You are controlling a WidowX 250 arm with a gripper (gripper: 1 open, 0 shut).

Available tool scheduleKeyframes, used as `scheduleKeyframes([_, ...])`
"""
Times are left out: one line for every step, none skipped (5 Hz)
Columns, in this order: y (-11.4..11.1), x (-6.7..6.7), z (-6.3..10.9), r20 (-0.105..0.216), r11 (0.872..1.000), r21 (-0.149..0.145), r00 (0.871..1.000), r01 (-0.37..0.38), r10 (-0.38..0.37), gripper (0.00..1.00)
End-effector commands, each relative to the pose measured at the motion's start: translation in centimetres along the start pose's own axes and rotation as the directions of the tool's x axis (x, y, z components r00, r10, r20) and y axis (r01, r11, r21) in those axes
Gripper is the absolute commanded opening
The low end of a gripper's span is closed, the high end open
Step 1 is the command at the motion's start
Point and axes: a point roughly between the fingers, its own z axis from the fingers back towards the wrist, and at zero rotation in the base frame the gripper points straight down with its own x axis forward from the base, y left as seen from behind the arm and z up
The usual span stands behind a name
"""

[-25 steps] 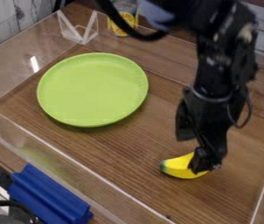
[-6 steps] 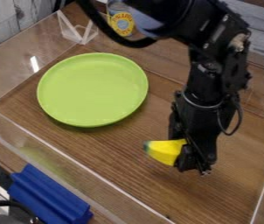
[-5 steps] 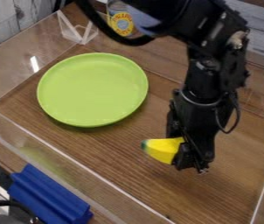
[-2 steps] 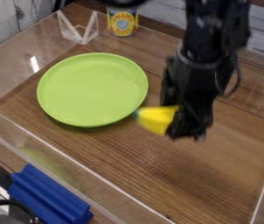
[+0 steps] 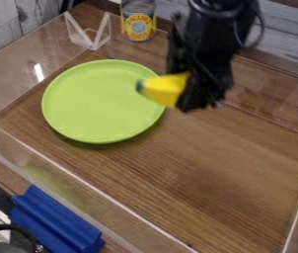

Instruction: Put the banana in the green plate

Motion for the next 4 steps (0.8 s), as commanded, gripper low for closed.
scheduleKeyframes([2.4,-0.2,1.2,0.059,0.993,0.038,0.993,-0.108,0.106,0.0])
scheduleKeyframes([3.2,-0.5,0.5,0.066,0.986,0.046,0.986,-0.158,0.155,0.0])
scheduleKeyframes([3.7,-0.7,-0.2,0.065,0.977,0.049,0.977,-0.208,0.204,0.0])
scheduleKeyframes([4.2,-0.9,-1.0,0.063,0.968,0.052,0.968,-0.246,0.243,0.0])
